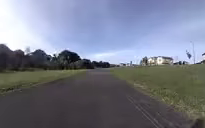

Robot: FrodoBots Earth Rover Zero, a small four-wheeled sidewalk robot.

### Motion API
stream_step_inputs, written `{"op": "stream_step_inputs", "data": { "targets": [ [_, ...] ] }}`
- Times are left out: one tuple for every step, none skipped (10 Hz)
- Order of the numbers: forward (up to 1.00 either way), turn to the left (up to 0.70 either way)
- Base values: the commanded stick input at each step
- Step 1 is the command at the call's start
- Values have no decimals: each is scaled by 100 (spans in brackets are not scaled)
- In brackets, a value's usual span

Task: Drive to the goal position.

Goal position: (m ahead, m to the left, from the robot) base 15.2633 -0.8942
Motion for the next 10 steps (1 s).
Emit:
{"op": "stream_step_inputs", "data": {
  "targets": [
    [100, 0],
    [100, 0],
    [100, 0],
    [100, 0],
    [100, 0],
    [100, 0],
    [100, 0],
    [100, 8],
    [100, 27],
    [100, 27]
  ]
}}
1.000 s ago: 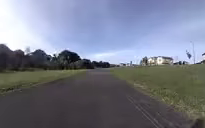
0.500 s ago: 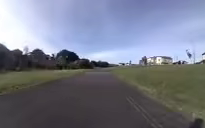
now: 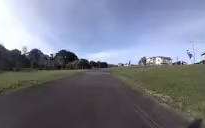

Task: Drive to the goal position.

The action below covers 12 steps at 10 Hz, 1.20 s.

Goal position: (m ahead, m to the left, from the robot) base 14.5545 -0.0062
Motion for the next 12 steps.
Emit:
{"op": "stream_step_inputs", "data": {
  "targets": [
    [100, 27],
    [100, 26],
    [100, 21],
    [100, 16],
    [100, 10],
    [100, 5],
    [100, 0],
    [100, 0],
    [100, 0],
    [100, 0],
    [100, 0],
    [100, 0]
  ]
}}
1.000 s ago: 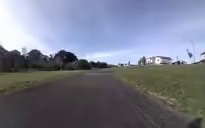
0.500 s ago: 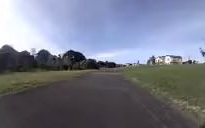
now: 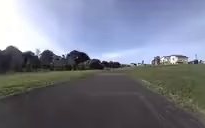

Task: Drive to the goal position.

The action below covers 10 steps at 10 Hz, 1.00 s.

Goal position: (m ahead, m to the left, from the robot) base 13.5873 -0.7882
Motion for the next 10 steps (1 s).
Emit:
{"op": "stream_step_inputs", "data": {
  "targets": [
    [100, 0],
    [100, 0],
    [100, 0],
    [100, 0],
    [100, 0],
    [100, 0],
    [100, 0],
    [100, 0],
    [100, 0],
    [100, 0]
  ]
}}
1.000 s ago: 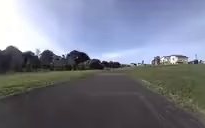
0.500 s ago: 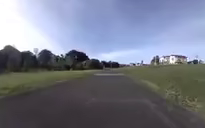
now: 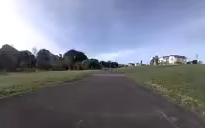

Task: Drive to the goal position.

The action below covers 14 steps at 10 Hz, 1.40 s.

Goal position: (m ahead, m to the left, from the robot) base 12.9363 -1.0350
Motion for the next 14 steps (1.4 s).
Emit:
{"op": "stream_step_inputs", "data": {
  "targets": [
    [100, 0],
    [100, 0],
    [100, 0],
    [100, 0],
    [100, 0],
    [100, 0],
    [100, 0],
    [100, 0],
    [100, 0],
    [100, 0],
    [100, 0],
    [100, 0],
    [100, 0],
    [100, 0]
  ]
}}
